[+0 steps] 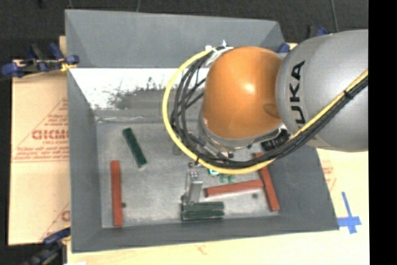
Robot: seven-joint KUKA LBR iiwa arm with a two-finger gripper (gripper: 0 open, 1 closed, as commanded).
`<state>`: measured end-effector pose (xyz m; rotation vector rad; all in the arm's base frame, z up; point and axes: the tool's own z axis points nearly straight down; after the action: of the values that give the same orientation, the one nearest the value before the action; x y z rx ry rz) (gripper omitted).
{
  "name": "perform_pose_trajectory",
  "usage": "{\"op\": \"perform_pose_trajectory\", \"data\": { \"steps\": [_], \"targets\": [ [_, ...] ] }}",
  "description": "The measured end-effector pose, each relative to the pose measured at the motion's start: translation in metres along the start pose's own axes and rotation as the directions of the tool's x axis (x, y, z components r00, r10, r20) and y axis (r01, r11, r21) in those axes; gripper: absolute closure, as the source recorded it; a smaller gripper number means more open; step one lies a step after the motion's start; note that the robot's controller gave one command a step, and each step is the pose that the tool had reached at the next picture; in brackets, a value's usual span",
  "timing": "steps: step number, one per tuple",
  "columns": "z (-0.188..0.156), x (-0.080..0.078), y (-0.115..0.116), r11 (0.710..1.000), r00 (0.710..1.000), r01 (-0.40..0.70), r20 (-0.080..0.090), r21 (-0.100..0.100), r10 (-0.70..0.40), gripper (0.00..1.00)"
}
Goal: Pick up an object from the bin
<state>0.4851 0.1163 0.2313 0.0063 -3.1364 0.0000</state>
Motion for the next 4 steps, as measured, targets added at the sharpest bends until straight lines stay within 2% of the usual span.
{"op": "perform_pose_trajectory", "data": {
  "steps": [1,2,3,4],
  "targets": [
    [0.13,0.012,-0.088,0.993,0.993,0.119,0.003,0.003,-0.119,0.0],
    [0.158,0.004,-0.09,0.958,0.957,0.288,0.028,0.006,-0.288,0.0],
    [0.158,0.009,-0.091,0.959,0.959,0.283,0.008,0.002,-0.283,1.0],
    [-0.013,-0.013,-0.08,0.938,0.938,0.347,0.017,0.006,-0.347,1.0]
  ]
}}
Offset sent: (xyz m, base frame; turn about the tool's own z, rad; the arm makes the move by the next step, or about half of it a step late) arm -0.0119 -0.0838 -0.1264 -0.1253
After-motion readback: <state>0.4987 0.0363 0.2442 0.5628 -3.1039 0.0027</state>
